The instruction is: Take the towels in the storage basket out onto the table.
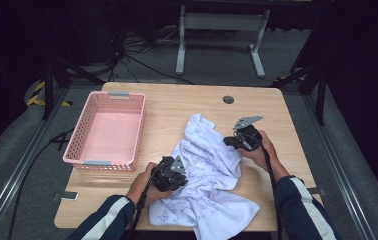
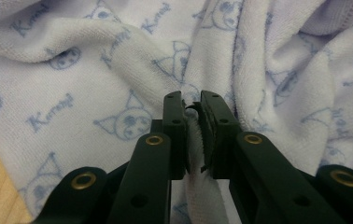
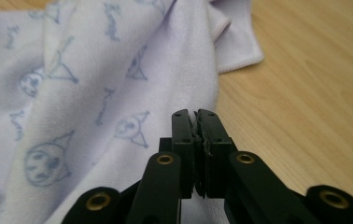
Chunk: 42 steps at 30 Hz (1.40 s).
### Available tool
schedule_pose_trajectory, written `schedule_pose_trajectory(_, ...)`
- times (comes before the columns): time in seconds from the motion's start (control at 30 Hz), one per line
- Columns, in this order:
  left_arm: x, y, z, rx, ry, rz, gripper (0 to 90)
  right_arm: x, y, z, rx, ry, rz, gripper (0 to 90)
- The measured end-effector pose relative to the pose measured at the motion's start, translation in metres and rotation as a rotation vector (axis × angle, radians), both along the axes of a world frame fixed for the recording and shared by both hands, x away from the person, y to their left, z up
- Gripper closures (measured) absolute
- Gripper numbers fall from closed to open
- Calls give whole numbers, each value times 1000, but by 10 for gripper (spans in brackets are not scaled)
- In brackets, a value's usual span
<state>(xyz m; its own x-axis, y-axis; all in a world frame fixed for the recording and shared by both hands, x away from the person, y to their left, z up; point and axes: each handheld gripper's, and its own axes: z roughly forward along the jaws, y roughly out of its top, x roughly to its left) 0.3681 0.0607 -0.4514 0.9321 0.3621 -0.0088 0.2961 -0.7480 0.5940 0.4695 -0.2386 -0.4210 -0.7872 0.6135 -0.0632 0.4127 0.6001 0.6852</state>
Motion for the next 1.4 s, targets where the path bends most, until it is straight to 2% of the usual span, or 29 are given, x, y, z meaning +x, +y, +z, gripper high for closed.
schedule_pose_trajectory(0.03, -1, 1, 1, 5, 4, 1, 817, -3, -4, 8, -21, -46, -9, 868)
schedule_pose_trajectory(0.13, -2, 3, 1, 7, 12, 2, 818, -4, -9, 13, -20, -63, -29, 869)
schedule_pose_trajectory(0.17, -2, 4, 1, 6, 8, -5, 818, -4, -19, 20, -43, -103, -78, 869)
schedule_pose_trajectory(0.2, -3, 4, 1, 8, 13, 0, 818, -4, -19, 20, -43, -103, -78, 869)
schedule_pose_trajectory(0.23, -5, 6, 2, 13, 11, -12, 821, -1, -35, 26, -48, -122, -143, 870)
schedule_pose_trajectory(0.3, -7, 9, 3, 16, 16, -16, 824, 1, -49, 28, -89, -154, -209, 870)
schedule_pose_trajectory(0.37, -8, 10, 2, 13, 25, -17, 825, 3, -65, 29, -98, -148, -270, 870)
schedule_pose_trajectory(0.4, -8, 10, 2, 13, 25, -17, 825, 3, -65, 29, -98, -148, -270, 870)
schedule_pose_trajectory(0.43, -9, 11, 2, 12, 32, -14, 825, 4, -71, 29, -107, -143, -298, 870)
schedule_pose_trajectory(0.47, -9, 11, 3, 14, 37, -11, 824, 5, -82, 27, -149, -142, -339, 870)
schedule_pose_trajectory(0.57, -11, 11, 2, 9, 46, -16, 826, 9, -102, 19, -163, -103, -406, 870)
schedule_pose_trajectory(0.63, -13, 10, 3, 6, 62, -36, 822, 12, -116, 11, -201, -102, -458, 868)
schedule_pose_trajectory(0.67, -14, 10, 4, 1, 64, -43, 822, 12, -116, 11, -201, -102, -458, 868)
schedule_pose_trajectory(0.7, -15, 9, 4, -12, 84, -73, 818, 13, -118, 8, -207, -96, -466, 866)
schedule_pose_trajectory(0.73, -16, 8, 5, -24, 89, -95, 810, 15, -120, 4, -218, -90, -483, 863)
schedule_pose_trajectory(0.77, -18, 7, 6, -20, 93, -93, 799, 16, -122, 0, -213, -91, -487, 859)
schedule_pose_trajectory(0.83, -19, 6, 8, -27, 88, -115, 785, 18, -123, -3, -195, -85, -499, 823)
schedule_pose_trajectory(0.87, -19, 5, 11, -34, 66, -98, 757, 18, -122, -3, -200, -96, -512, 771)
schedule_pose_trajectory(0.93, -15, 5, 15, -59, 40, -46, 627, 14, -120, 3, -164, -121, -494, 736)
schedule_pose_trajectory(0.97, -11, 5, 19, -75, 10, -6, 577, 12, -119, 5, -148, -133, -481, 708)
schedule_pose_trajectory(1.07, 0, 3, 26, -118, -45, 63, 486, -3, -108, 17, -55, -144, -411, 648)
schedule_pose_trajectory(1.1, 3, 3, 27, -136, -59, 87, 457, -10, -102, 20, -34, -147, -375, 640)
schedule_pose_trajectory(1.17, 13, -2, 28, -127, -65, 115, 416, -27, -87, 27, -13, -155, -282, 633)
schedule_pose_trajectory(1.27, 27, -10, 24, -96, -68, 144, 398, -52, -68, 28, 32, -138, -148, 699)
schedule_pose_trajectory(1.33, 37, -15, 21, -85, -83, 165, 416, -66, -56, 22, 36, -88, -48, 782)
schedule_pose_trajectory(1.37, 37, -15, 21, -85, -83, 165, 460, -66, -56, 22, 36, -88, -48, 782)
schedule_pose_trajectory(1.4, 46, -17, 20, -102, -47, 158, 460, -73, -50, 16, 13, -72, -16, 807)
